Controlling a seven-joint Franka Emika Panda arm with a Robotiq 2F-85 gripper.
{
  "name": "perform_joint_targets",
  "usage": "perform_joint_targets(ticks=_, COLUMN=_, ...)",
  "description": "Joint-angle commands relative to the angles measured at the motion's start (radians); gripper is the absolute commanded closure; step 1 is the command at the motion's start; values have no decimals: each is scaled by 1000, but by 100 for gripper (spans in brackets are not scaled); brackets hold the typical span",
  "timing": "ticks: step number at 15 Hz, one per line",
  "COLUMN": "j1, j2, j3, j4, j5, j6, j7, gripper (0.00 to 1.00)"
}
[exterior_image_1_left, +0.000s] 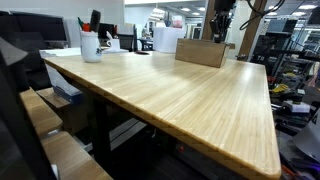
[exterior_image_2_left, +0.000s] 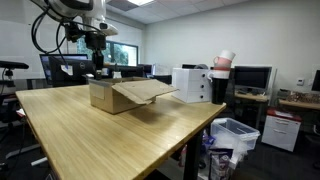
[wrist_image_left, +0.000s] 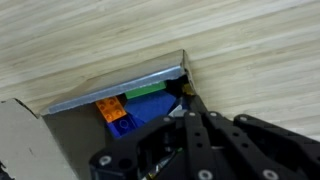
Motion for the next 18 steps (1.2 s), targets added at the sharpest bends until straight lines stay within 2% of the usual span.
perform_joint_targets(ticks=1, j1=16, j2=34, j3=-12, j4=18, j5=42, j6=-31, j7=-2, gripper=97)
perform_joint_targets(ticks=9, j1=31, j2=43, j3=-13, j4=24, j5=94, j6=-31, j7=-11, gripper=97)
perform_joint_targets(ticks=18, j1=54, j2=63, j3=0, j4=30, j5=80, j6=-48, j7=-11, gripper=97)
